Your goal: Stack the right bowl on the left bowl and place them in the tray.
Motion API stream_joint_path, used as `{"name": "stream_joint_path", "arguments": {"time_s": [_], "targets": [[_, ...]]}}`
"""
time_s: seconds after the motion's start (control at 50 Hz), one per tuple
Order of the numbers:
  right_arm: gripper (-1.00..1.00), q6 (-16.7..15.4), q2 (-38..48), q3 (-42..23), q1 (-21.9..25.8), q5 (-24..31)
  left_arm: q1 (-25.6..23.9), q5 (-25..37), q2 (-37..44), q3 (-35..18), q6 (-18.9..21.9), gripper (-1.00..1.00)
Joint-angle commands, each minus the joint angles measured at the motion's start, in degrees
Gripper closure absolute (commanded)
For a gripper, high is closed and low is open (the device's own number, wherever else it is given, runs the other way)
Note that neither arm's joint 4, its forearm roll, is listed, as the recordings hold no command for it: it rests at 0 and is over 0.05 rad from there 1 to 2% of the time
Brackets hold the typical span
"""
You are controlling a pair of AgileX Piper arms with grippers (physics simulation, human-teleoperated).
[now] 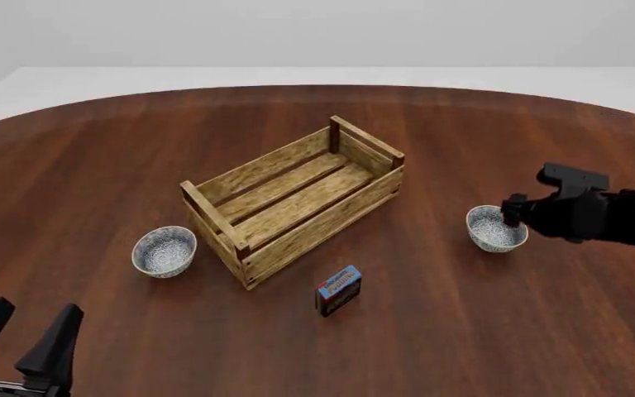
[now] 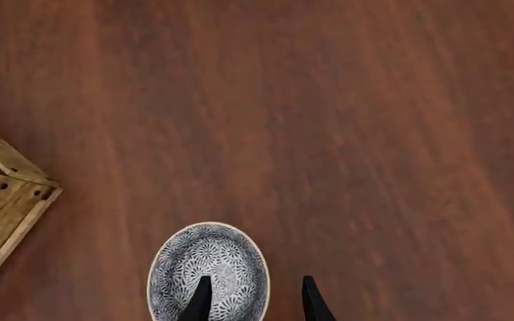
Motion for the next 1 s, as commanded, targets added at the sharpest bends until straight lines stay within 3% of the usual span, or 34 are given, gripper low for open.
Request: {"name": "stream_joint_path", "arguments": {"time_s": [0.02,0.6,0.62,1.0], "targets": [[-1.0,0.74,2.88,0.28,0.01,-2.23,-0.11,0.06,0.05,-0.16,-0.27,-1.0],[-1.0,3.07,10.79,3.13,1.14,-9.85,0.55,0.1,-0.45,-0.02,-0.67,-1.0],[1.0,3.19,10.54,3.36,1.3,-9.83,0.56,0.12,-0.43,-0.01,-0.72,-1.0],[1.0,1.44,7.11,3.63,0.57,-7.84,0.53,0.14,-0.45,-0.02,-1.14,-1.0]]}}
